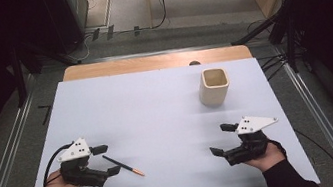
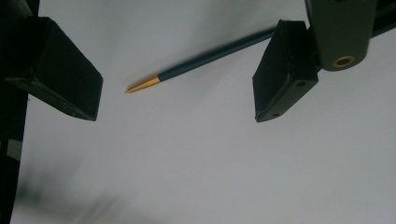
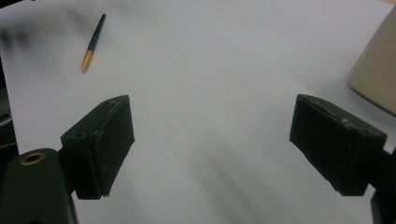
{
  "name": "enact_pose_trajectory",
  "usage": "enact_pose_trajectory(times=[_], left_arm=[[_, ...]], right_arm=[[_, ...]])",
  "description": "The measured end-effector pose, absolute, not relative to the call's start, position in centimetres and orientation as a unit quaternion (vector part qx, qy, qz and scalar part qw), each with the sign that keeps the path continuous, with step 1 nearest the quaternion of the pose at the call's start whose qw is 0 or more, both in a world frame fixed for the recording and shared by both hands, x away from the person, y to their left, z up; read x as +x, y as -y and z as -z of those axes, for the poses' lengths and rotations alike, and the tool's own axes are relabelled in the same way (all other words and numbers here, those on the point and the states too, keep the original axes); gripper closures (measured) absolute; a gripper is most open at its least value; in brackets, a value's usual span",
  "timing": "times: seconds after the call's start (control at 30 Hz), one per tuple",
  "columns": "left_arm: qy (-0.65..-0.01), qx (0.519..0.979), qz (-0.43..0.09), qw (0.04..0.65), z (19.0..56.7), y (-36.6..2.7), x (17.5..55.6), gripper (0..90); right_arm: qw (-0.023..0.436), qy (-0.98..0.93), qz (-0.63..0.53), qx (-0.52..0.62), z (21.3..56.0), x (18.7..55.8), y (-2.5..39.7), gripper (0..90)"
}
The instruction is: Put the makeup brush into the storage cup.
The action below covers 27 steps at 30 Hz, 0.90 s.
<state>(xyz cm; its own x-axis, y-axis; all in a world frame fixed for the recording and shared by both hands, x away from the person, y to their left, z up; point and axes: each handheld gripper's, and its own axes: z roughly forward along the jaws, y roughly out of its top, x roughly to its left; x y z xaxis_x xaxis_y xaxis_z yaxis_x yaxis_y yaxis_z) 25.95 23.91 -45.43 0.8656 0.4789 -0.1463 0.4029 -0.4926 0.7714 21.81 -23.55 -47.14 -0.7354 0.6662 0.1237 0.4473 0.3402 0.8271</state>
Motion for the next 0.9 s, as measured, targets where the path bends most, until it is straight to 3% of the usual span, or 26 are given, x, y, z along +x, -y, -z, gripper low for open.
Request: enact_pose_trajectory(times=[0.9], left_arm=[[-0.267,0.860,-0.041,0.432,45.38,-24.20,26.09,16.8]], right_arm=[[0.121,-0.813,-0.454,0.345,47.27,21.83,23.35,15.1]])
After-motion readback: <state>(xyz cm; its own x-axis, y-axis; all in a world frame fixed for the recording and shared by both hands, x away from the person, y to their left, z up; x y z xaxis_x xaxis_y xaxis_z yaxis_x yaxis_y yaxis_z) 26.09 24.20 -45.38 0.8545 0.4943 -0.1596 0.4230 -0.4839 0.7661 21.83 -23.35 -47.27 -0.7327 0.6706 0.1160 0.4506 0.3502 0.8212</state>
